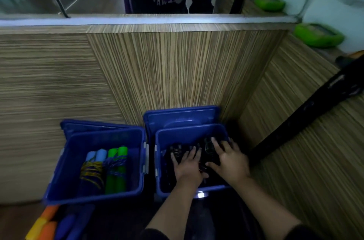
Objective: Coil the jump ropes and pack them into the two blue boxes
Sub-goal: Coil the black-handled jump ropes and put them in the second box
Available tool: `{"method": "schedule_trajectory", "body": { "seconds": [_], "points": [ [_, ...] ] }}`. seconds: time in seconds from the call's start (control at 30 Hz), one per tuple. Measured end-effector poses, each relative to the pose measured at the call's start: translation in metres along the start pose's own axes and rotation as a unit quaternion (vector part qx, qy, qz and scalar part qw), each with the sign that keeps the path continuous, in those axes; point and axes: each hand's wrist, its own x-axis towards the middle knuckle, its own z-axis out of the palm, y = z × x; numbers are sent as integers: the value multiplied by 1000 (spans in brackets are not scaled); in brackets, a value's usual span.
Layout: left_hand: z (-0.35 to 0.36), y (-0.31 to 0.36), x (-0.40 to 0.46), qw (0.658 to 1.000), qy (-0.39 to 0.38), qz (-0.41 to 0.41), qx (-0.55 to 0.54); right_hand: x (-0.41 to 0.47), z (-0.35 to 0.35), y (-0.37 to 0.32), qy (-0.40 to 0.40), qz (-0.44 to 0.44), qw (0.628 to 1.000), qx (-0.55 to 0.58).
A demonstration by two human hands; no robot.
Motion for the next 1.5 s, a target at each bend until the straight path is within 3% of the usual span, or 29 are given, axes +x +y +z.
{"method": "schedule_trajectory", "body": {
  "seconds": [0.1, 0.27, 0.7, 0.8, 0.9, 0.97, 1.13, 1.33, 1.43, 1.5],
  "points": [
    [3, -4, 1, 1000, -5, 3, -7, 4, 4, 0, -27, -33, 999, -34],
    [5, -4, 2, 1000, -16, 3, -8, 15, -6, 13, -166, -63, 981, -73],
    [3, -5, 3, 998, -40, 9, -50, 33, 13, 3, -115, -50, 960, -252],
    [1, -3, -4, 994, 3, 11, -109, 39, 17, -1, -113, -42, 956, -268],
    [0, -1, -23, 976, 103, 3, -192, 36, 18, 3, -101, -48, 958, -263],
    [3, -1, -39, 970, 155, 4, -190, 32, 17, 3, -105, -38, 959, -262],
    [15, -15, -72, 970, 192, 29, -148, 9, 17, -7, -118, 5, 972, -201],
    [28, -45, -107, 946, 244, 115, -179, -30, 21, -16, 23, 73, 997, 26],
    [48, -60, -132, 924, 304, 150, -175, -66, 34, -40, 115, 97, 985, 80],
    [62, -73, -153, 926, 290, 149, -189, -94, 46, -61, 131, 98, 983, 79]
  ]
}}
